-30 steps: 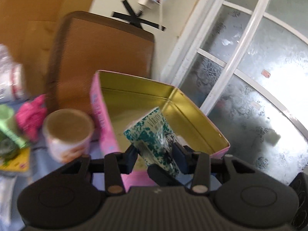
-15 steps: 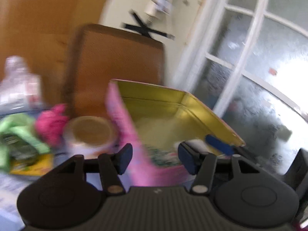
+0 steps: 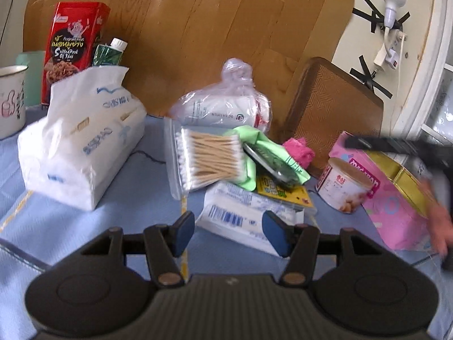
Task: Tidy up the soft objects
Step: 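Grasp the pink fuzzy cloth with the right gripper and lift it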
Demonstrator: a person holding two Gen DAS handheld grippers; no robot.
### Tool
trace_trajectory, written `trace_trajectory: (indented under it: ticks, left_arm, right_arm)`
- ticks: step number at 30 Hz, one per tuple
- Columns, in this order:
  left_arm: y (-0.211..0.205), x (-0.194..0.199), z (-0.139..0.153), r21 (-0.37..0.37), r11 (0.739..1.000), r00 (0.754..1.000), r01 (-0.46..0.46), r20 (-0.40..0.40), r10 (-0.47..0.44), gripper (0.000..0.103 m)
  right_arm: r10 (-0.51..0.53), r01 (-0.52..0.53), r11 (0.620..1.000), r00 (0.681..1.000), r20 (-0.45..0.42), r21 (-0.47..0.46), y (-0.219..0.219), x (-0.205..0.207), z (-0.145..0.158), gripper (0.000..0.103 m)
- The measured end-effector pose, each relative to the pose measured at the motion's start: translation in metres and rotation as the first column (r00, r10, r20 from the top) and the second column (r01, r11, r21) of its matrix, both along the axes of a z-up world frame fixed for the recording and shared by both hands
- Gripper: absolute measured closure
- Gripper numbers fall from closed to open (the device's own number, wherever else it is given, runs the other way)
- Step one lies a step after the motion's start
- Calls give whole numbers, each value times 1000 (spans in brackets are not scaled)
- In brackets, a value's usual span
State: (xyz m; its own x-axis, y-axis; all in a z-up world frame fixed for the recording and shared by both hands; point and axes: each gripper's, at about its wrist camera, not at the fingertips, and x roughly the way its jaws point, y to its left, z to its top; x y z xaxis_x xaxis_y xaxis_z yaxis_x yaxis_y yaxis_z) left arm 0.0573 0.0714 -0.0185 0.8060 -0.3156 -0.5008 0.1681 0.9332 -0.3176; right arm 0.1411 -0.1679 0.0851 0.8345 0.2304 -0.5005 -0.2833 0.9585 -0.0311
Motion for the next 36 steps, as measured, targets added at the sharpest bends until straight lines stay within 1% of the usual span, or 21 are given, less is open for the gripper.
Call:
trace_trajectory:
  ticks: [1,2,4,6,7,8,10,11,12,14,15,17,19,20,21,23,25,27,29,32,36]
  left_arm:
    - [-1,-1,0,1,1000,1000,8,1,-8,49]
    - [-1,-3,1,1,1000,1000,16,25,-16,49]
    - [-5,-5,1,9,999,998,31,47,-31,48]
    - [-6,-4,1,5,999,998,42,51,-42,48]
    - [-5,-3,1,-3,999,998,47,49,-47,48]
    - [-5,-1,0,-9,999,998,51,46,-50,47]
    - [-3,1,-1,-23,998,998,52,39,-51,47]
    - [-2,1,-1,-28,998,998,52,38,-50,47]
    - [-2,1,-1,-30,998,998,50,37,-49,47]
    - [-1,1,-1,-34,998,998,47,34,-46,46]
    - [-1,0,-2,-36,998,998,45,34,-44,45]
    - [1,0,-2,-44,998,999,35,35,-34,42]
    - [5,1,-2,-63,998,999,24,28,-23,42]
    - [8,2,-3,-77,997,1000,18,20,-16,42]
    - [10,2,-3,-92,996,1000,11,12,-10,42]
    - [16,4,-5,-129,992,1000,0,-7,0,42]
    - [20,6,-7,-152,988,1000,-3,-19,0,42]
    - [19,6,-7,-152,988,1000,-4,-21,1,42]
    - [18,5,-6,-140,990,1000,-1,-16,-1,42]
    - [15,4,-7,-125,992,1000,-1,-14,0,40]
    - [16,4,-7,-123,992,1000,-10,-11,9,36]
  right_arm:
    - [-4,3,1000,999,-53,-19,8,23,2,49]
    - [-13,9,999,995,-102,-34,14,41,0,44]
    - [-53,39,996,982,-184,-80,23,71,-6,40]
    - [-107,75,988,962,-252,-134,29,94,-17,39]
    - [-118,79,987,948,-297,-139,30,104,-24,36]
    - [-107,68,990,931,-350,-123,30,113,-31,33]
    - [-81,57,996,901,-426,-69,29,123,-41,34]
    - [-83,55,995,906,-414,-80,32,123,-42,45]
    - [-76,44,995,914,-399,-89,36,121,-42,45]
    - [-65,41,996,932,-356,-77,40,111,-39,47]
    - [-62,43,997,949,-308,-69,42,103,-34,47]
    - [-61,50,996,984,-168,-73,45,77,-17,47]
    - [-27,23,997,999,-42,-76,45,44,-1,46]
    - [10,-10,997,1000,0,-71,45,23,6,46]
    - [48,-46,997,999,22,-59,43,4,10,46]
    - [128,-128,992,992,19,-21,36,-31,11,46]
    - [193,-193,981,981,-18,23,27,-64,2,45]
    - [250,-246,967,967,-55,70,20,-87,-9,45]
    - [300,-286,948,949,-95,137,15,-108,-26,45]
    - [351,-323,924,928,-120,207,19,-120,-47,45]
    - [342,-303,923,929,-143,238,31,-116,-64,44]
